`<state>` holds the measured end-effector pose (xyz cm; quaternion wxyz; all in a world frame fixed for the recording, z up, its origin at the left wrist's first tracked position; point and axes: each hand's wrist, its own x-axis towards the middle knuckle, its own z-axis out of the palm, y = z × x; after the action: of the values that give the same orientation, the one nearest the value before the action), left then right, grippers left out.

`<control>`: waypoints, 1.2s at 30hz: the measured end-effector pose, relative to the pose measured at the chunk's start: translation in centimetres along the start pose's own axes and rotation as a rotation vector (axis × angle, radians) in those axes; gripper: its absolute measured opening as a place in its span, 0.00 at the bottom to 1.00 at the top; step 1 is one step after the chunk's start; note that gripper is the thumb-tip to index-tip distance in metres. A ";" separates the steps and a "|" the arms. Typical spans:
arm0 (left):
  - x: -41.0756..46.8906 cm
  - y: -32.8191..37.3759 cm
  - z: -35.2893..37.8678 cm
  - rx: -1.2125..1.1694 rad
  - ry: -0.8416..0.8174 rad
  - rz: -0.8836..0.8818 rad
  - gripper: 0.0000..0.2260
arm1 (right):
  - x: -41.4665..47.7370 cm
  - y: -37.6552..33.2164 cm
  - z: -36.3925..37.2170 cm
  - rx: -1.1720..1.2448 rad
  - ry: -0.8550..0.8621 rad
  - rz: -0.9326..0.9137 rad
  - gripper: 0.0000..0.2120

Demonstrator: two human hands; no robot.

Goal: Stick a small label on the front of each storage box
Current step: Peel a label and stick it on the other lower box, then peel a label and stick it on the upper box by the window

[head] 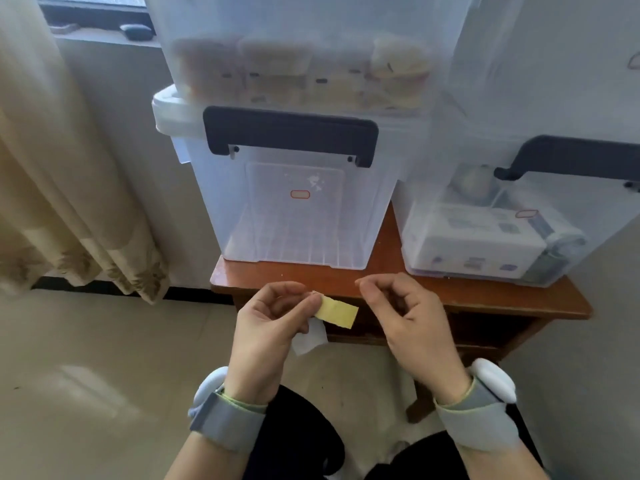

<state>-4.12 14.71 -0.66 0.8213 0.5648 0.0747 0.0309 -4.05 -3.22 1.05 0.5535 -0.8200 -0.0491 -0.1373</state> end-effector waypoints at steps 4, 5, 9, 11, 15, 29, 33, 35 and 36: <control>-1.7 -1.5 0.2 0.009 -0.037 -0.073 0.06 | -3.1 1.2 -1.5 0.089 -0.181 0.110 0.08; -2.1 -1.7 0.4 0.015 -0.039 -0.076 0.05 | -3.6 1.4 -1.8 0.082 -0.191 0.117 0.09; -3.4 -2.3 1.8 0.034 -0.062 -0.086 0.06 | -4.8 2.4 -2.6 0.040 -0.130 0.116 0.02; -3.9 -2.6 2.1 0.014 -0.081 -0.127 0.09 | -5.0 2.8 -2.7 0.084 -0.087 0.136 0.03; -5.1 -2.9 2.8 -0.058 -0.165 -0.213 0.15 | -5.6 3.3 -3.5 0.147 -0.023 0.155 0.03; -5.8 -3.7 4.4 -0.036 -0.158 -0.175 0.07 | -6.3 3.8 -6.6 0.257 -0.062 0.285 0.06; -6.1 -3.5 4.3 0.033 -0.217 -0.149 0.11 | -5.9 3.0 -6.3 0.306 -0.163 0.329 0.08; -6.2 -3.6 4.3 0.072 -0.233 -0.132 0.13 | -5.9 2.9 -6.0 0.310 -0.195 0.343 0.08; -6.3 -3.6 4.2 0.077 -0.235 -0.128 0.13 | -5.9 3.0 -5.8 0.314 -0.201 0.347 0.08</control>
<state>-9.76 8.70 -1.96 0.8024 0.5896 0.0151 -0.0910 -10.00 -9.31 -1.28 0.6817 -0.7296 0.0171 0.0513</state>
